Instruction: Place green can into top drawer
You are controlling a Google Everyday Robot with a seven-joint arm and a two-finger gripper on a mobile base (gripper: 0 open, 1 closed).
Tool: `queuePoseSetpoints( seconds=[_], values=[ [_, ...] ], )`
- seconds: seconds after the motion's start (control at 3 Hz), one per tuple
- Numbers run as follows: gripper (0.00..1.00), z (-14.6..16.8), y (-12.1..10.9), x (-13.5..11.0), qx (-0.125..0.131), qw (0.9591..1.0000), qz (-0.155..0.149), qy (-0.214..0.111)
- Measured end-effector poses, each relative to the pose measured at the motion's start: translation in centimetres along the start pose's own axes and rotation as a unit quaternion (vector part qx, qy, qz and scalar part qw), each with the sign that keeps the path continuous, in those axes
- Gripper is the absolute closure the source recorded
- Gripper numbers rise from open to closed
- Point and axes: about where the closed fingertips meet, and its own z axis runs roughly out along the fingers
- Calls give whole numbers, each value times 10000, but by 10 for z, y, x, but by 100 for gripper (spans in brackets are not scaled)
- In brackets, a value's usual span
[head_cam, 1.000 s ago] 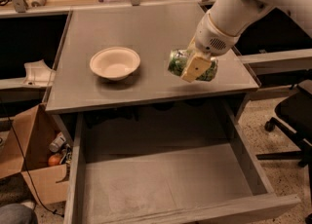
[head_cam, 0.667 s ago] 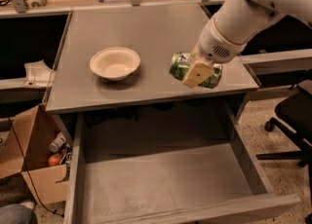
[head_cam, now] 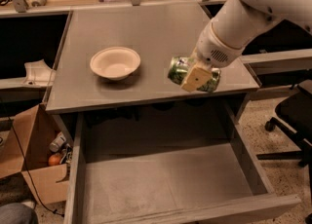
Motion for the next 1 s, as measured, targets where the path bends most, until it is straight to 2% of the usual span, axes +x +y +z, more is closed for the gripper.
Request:
queuePoseSetpoints(
  seconds=[0.33,0.67,1.0],
  values=[
    [100,7,16,18,-126,9997,196,37],
    [100,12,43,27,-362,9988,325,38],
    [100,15,55,31,-489,9981,364,28]
  ],
)
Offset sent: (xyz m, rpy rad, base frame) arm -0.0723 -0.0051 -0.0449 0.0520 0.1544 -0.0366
